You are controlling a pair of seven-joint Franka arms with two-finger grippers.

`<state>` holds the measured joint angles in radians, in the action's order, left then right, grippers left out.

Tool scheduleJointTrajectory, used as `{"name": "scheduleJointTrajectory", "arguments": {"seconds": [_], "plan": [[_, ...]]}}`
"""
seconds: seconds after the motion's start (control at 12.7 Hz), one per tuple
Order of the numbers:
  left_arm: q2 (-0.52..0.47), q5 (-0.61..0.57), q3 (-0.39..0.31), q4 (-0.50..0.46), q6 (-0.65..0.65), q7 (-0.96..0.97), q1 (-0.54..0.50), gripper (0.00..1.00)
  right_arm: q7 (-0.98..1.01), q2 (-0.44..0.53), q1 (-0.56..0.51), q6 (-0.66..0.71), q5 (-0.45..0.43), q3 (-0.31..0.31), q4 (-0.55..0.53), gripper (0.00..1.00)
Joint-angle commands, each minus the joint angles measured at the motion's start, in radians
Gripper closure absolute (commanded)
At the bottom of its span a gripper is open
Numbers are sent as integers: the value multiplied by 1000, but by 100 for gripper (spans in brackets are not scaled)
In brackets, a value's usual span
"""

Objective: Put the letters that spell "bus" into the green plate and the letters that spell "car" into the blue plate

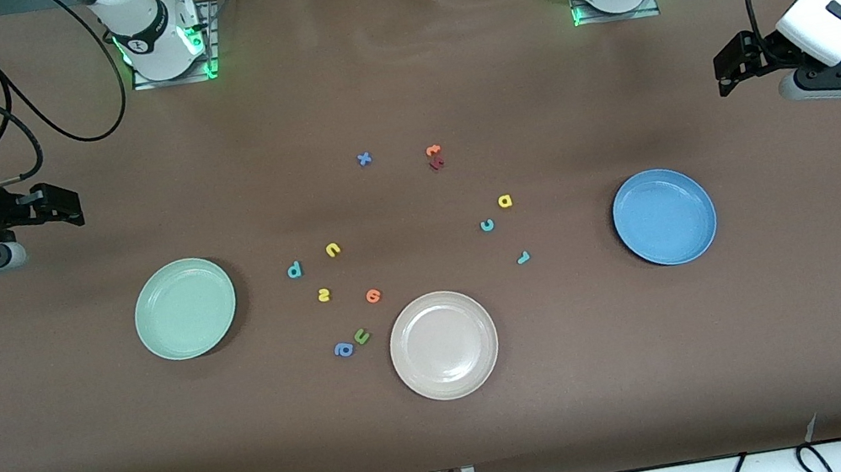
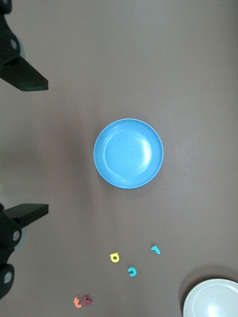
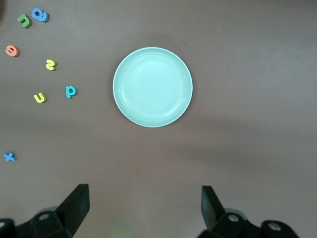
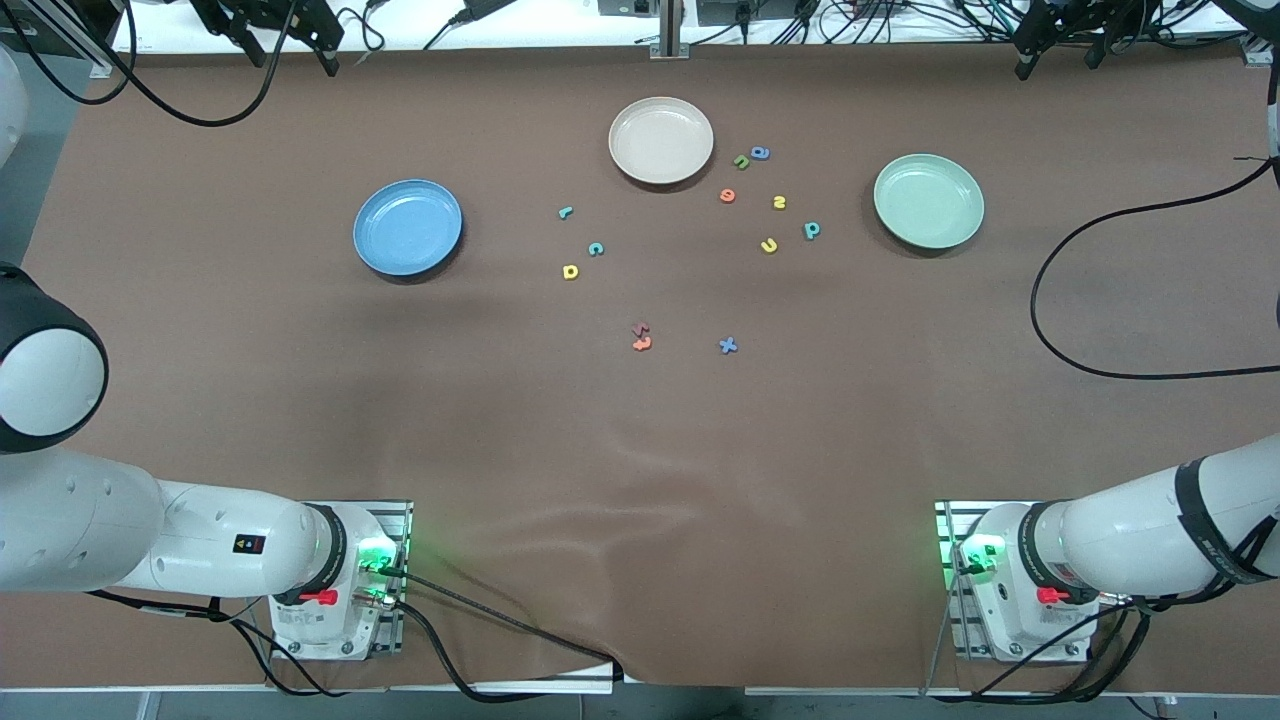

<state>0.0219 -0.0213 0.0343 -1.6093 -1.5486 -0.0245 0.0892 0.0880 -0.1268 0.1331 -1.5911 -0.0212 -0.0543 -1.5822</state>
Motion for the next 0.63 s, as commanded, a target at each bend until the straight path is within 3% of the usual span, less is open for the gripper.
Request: {"name": "scheduleJointTrajectory", "arguments": {"seconds": [0.0,0.55], "plan": [[10,6,3,23,27,-8,-5,0,16,-10,-3,16,-17,4,24,0],[10,6,1,20,38,-12,-11,0,16,-10,-3,16,-17,2,24,0]]}}
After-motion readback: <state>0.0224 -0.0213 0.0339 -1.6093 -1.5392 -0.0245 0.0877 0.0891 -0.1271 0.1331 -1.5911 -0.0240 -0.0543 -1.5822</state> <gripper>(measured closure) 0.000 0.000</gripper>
